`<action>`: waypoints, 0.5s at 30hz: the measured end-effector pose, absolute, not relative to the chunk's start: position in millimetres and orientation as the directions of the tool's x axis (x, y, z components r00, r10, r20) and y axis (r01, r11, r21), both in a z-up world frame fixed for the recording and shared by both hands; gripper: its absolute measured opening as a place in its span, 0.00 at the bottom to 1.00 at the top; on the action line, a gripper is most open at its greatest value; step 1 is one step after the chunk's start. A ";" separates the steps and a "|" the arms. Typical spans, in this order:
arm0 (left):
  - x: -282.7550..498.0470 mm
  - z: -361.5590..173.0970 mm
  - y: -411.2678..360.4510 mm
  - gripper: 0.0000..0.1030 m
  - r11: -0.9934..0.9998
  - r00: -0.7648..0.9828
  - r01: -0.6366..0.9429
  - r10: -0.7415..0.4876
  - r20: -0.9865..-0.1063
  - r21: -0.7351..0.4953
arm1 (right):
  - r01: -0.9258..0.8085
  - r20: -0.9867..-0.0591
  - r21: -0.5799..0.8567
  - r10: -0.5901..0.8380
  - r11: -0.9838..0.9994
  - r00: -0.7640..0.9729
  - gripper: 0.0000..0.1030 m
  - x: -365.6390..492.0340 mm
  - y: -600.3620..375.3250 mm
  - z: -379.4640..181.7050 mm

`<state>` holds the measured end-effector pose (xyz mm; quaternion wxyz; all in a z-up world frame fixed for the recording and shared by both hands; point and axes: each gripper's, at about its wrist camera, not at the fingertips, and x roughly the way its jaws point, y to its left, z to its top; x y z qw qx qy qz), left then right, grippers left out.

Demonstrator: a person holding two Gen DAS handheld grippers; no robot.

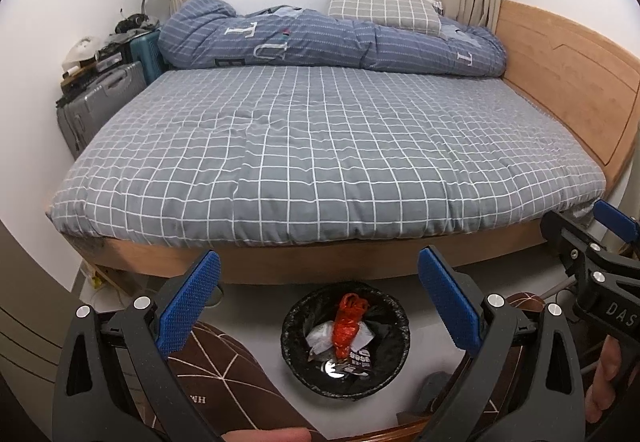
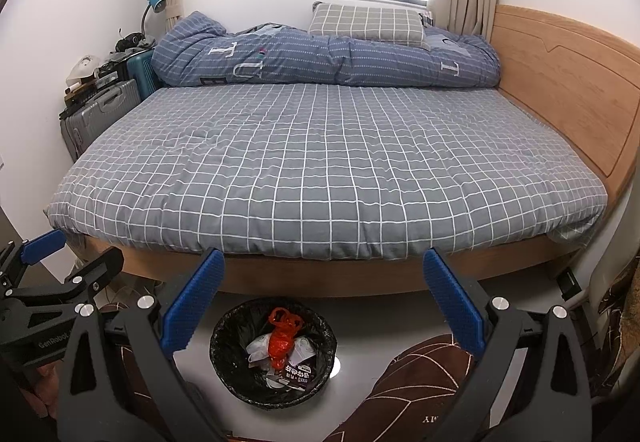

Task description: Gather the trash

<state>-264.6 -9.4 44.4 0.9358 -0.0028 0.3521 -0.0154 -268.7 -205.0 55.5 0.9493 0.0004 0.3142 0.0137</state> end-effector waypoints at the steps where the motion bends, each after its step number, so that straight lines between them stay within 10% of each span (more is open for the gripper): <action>1: -264.9 44.3 -9.8 0.94 0.999 0.753 0.028 -0.033 -0.657 -0.019 | -0.026 -0.597 0.009 0.027 1.000 0.802 0.93 -268.8 -204.8 55.4; 15: -264.4 40.7 -6.7 0.94 0.999 0.747 0.016 -0.031 -0.664 -0.028 | -0.028 -0.595 0.005 0.026 1.000 0.803 0.93 -269.6 -203.1 53.4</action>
